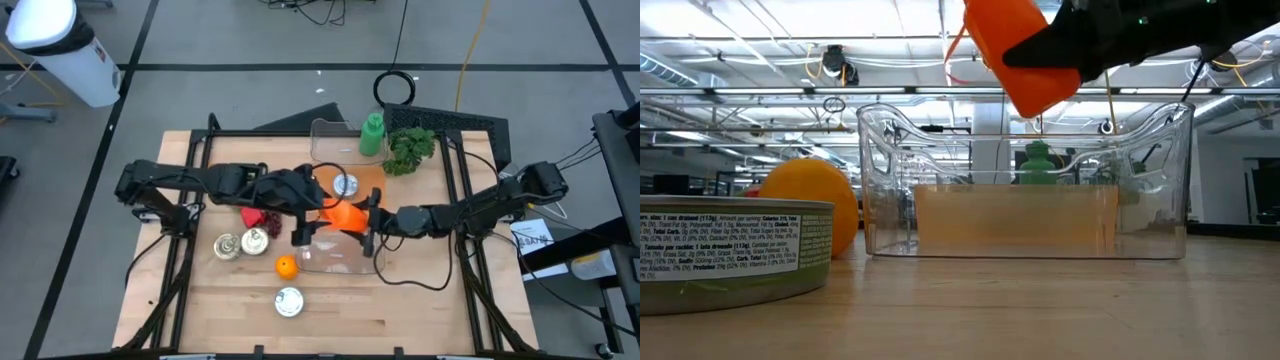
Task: Pick & Place Food Item
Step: Put the orange tumbler into the top transparent bin
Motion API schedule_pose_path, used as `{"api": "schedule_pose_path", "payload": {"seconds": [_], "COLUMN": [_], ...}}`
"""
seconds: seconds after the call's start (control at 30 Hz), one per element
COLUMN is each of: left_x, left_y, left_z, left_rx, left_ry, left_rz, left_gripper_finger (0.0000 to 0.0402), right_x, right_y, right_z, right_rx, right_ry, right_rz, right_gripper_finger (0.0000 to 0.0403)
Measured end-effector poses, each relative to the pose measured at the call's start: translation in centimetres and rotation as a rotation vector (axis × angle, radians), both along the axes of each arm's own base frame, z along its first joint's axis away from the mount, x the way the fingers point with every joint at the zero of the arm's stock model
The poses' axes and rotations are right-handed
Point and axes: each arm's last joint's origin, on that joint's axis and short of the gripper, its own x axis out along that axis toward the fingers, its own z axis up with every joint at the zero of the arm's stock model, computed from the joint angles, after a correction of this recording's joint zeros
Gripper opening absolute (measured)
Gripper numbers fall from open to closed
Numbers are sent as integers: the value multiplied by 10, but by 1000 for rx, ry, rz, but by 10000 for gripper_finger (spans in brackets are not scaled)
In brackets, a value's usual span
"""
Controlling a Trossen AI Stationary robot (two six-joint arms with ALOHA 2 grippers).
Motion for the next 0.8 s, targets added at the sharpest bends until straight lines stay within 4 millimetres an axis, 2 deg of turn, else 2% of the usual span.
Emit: {"api": "schedule_pose_path", "payload": {"seconds": [0.07,0.13,0.33,0.57,0.8], "left_x": [-7,-10,-15,-3,11], "left_y": [1,2,3,1,0], "left_z": [9,11,18,5,-8], "left_rx": [1,4,13,-7,-6], "left_ry": [-34,-37,-70,-22,2], "left_rz": [9,19,11,-46,-40], "left_gripper_finger": [376,388,346,311,294], "right_x": [0,0,0,1,1], "right_y": [1,2,2,-1,0], "right_z": [-1,0,2,5,6], "right_rx": [7,20,28,26,10], "right_ry": [6,-5,-27,-57,-60], "right_rz": [1,6,6,-3,2], "right_gripper_finger": [244,229,236,234,233]}}
